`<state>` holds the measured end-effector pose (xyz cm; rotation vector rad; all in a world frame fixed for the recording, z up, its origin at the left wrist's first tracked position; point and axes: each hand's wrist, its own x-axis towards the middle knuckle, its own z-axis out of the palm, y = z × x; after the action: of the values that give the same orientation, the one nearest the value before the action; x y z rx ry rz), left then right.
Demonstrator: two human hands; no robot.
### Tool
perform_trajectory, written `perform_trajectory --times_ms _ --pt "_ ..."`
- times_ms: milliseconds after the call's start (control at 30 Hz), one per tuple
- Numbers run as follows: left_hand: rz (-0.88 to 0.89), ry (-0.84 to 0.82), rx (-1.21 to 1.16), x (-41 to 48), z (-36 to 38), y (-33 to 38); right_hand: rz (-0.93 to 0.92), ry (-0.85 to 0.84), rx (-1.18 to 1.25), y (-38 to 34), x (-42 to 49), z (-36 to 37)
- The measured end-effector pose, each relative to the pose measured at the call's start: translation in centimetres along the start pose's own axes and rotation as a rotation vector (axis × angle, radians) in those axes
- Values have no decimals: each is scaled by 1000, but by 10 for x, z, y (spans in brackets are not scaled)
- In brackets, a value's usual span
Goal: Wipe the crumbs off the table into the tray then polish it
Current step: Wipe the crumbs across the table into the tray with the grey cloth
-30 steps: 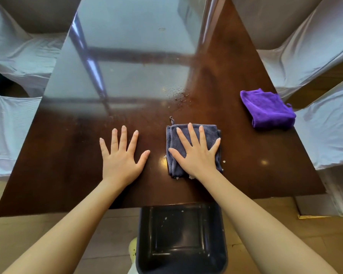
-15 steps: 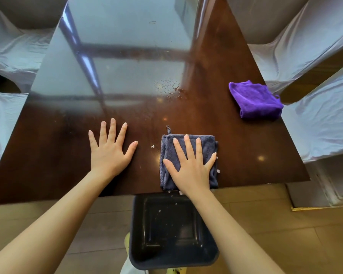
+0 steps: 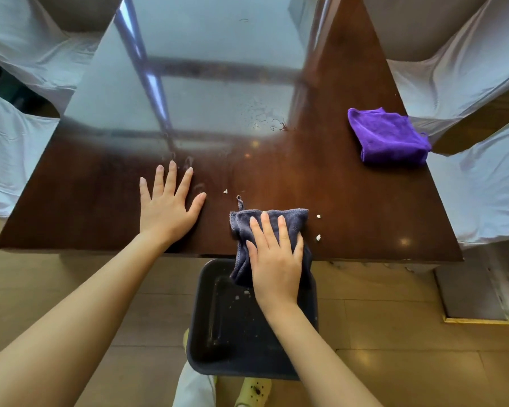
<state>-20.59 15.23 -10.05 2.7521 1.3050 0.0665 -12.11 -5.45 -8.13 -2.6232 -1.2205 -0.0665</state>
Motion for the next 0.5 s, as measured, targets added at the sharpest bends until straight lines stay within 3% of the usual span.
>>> perform_trajectory --times_ms 167,333,500 --pt "-4 0 0 0 -1 0 -54 89 206 4 -16 -8" --pt "-1 3 8 -1 -3 1 116 134 591 18 -6 -38" --pt "4 -6 17 0 -3 1 165 327 610 43 41 -79"
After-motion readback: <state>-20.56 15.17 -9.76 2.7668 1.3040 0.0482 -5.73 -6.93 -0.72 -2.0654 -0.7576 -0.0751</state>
